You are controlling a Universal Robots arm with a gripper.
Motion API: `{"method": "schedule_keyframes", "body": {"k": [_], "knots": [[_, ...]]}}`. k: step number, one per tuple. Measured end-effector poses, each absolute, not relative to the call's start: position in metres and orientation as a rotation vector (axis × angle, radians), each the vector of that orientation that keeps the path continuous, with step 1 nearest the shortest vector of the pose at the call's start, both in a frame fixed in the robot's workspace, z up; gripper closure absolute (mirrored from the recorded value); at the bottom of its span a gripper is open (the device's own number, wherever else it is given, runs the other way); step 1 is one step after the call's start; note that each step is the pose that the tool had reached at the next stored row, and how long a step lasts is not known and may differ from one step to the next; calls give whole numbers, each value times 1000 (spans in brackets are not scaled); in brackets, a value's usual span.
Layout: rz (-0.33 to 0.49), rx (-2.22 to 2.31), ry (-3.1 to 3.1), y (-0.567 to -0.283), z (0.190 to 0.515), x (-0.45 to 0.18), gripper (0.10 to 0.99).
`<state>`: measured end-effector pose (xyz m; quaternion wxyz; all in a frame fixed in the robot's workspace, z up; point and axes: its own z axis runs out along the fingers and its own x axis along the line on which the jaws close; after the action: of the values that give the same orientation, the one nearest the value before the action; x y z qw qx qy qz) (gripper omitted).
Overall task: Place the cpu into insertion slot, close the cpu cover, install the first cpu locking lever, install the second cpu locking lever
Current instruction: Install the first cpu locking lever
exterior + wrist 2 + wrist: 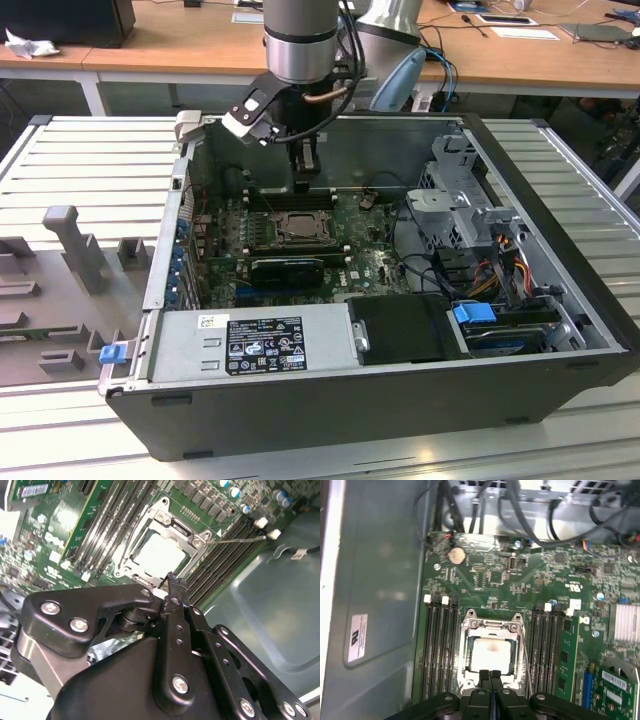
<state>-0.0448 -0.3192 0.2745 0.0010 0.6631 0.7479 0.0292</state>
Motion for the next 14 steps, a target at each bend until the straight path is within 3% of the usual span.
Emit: {"method": "schedule_keyframes", "body": {"k": [14], "knots": [[91,1639,2688,-319,274,-45,980]]}}
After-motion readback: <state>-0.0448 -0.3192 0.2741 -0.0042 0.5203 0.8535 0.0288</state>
